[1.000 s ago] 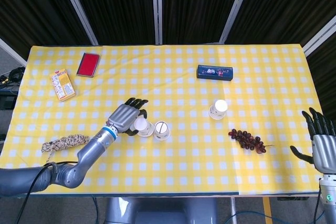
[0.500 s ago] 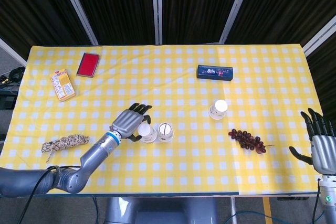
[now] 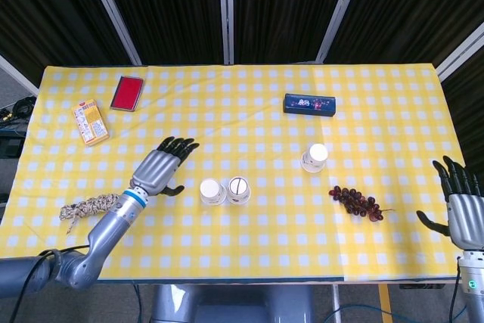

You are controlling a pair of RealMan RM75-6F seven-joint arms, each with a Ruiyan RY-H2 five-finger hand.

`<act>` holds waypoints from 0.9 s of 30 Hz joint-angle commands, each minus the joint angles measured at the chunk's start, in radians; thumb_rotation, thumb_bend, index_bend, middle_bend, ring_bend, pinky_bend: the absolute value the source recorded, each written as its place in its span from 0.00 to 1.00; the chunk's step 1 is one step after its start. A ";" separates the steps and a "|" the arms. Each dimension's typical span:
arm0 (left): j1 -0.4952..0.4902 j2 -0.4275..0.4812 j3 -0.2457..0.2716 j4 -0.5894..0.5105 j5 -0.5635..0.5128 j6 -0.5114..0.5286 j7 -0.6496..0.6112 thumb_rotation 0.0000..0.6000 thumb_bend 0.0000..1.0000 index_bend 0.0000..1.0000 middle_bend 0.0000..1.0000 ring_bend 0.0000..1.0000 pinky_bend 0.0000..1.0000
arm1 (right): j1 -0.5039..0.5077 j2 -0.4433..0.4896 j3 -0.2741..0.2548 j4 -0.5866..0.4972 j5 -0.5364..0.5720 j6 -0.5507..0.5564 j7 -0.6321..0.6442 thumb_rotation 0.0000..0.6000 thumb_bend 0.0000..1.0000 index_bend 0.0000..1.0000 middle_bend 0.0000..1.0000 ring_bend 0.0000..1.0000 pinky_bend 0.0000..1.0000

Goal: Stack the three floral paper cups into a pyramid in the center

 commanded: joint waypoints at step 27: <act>0.428 0.158 0.087 0.059 0.338 0.435 -0.185 1.00 0.28 0.00 0.00 0.00 0.00 | 0.462 -0.170 0.157 0.024 0.382 -0.536 -0.360 1.00 0.09 0.30 0.07 0.00 0.00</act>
